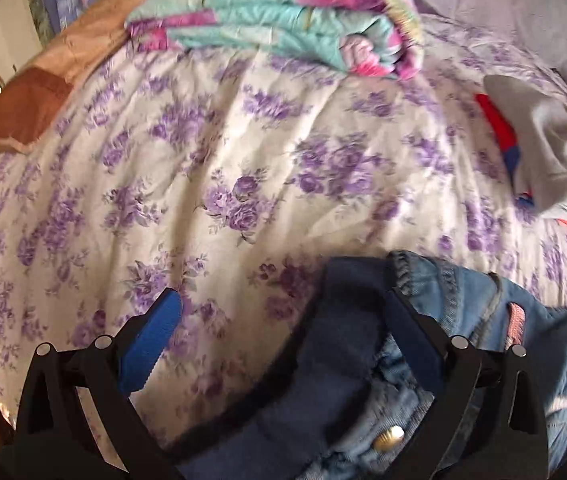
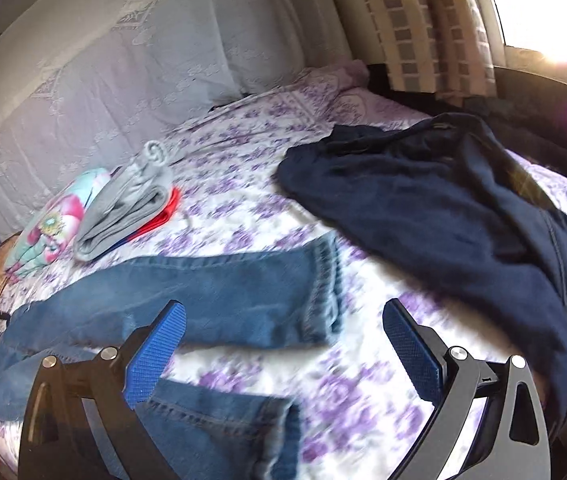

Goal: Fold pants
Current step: 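Grasp the jeans waistband with the left gripper while the right gripper grasps a leg hem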

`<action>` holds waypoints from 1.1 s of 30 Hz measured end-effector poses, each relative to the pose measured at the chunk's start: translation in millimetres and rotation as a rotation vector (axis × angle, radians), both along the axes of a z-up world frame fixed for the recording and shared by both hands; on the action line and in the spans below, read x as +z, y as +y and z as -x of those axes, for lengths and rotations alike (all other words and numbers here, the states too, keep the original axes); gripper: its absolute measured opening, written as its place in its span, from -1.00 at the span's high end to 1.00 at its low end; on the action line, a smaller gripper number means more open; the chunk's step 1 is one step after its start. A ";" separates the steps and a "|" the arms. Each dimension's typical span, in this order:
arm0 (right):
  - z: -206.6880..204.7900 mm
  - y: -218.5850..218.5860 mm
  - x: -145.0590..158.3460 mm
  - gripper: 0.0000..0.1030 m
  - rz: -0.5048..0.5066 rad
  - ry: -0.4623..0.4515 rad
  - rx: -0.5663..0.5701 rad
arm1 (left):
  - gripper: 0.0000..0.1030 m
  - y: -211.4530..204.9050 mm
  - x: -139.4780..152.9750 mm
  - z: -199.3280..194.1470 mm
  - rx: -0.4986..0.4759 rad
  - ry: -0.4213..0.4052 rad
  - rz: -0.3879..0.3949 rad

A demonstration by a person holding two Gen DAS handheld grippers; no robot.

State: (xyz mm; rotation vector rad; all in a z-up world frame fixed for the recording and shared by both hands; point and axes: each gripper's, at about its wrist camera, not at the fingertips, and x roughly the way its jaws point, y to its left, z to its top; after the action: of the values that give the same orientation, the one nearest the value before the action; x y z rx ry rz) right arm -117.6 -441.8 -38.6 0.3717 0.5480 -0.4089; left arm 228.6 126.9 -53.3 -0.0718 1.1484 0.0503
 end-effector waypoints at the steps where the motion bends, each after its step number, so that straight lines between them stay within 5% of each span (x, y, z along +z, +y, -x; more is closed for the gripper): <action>1: -0.1 -4.4 0.8 -0.93 -0.003 0.000 -0.009 | -0.91 0.5 -1.2 1.3 -0.003 0.007 0.015; 4: -0.2 -17.6 1.6 -0.93 0.001 0.004 -0.044 | -0.82 1.0 -3.5 4.7 -0.012 0.006 0.057; 6: 1.1 -25.8 1.4 -0.93 0.003 0.010 -0.067 | -0.20 3.7 -7.5 5.8 -0.038 0.043 0.174; 7: 1.4 -30.4 0.5 -0.93 -0.006 0.009 -0.076 | -0.14 5.6 -7.9 2.5 -0.043 0.055 0.211; 15: -7.5 -23.2 -7.6 -0.93 -0.036 0.031 -0.038 | -0.15 19.0 -0.3 0.6 -0.071 0.061 0.391; 18: -9.5 -17.2 -6.9 -0.93 -0.025 0.033 -0.023 | -0.44 19.4 17.2 6.3 -0.129 0.004 0.440; 21: -9.5 -15.2 -4.5 -0.93 -0.008 0.029 -0.019 | -0.62 10.3 25.6 5.9 -0.183 -0.023 0.422; 25: -7.9 -17.2 -2.1 -0.93 -0.014 0.020 -0.026 | -0.59 -5.1 4.1 -3.6 -0.186 0.070 0.413; 28: -4.6 -17.7 -1.6 -0.93 0.000 0.022 -0.032 | -0.58 -13.6 0.0 -1.5 -0.203 0.066 0.377; 33: -3.7 -24.5 -2.3 -0.93 0.022 0.029 -0.031 | 0.14 -24.5 -0.5 1.6 -0.238 0.056 0.347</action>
State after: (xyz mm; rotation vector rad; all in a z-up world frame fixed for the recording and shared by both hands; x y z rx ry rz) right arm -113.9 -466.3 -40.9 0.3543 0.5665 -0.4509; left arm 227.0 102.5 -53.8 -0.2422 1.2055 -0.3607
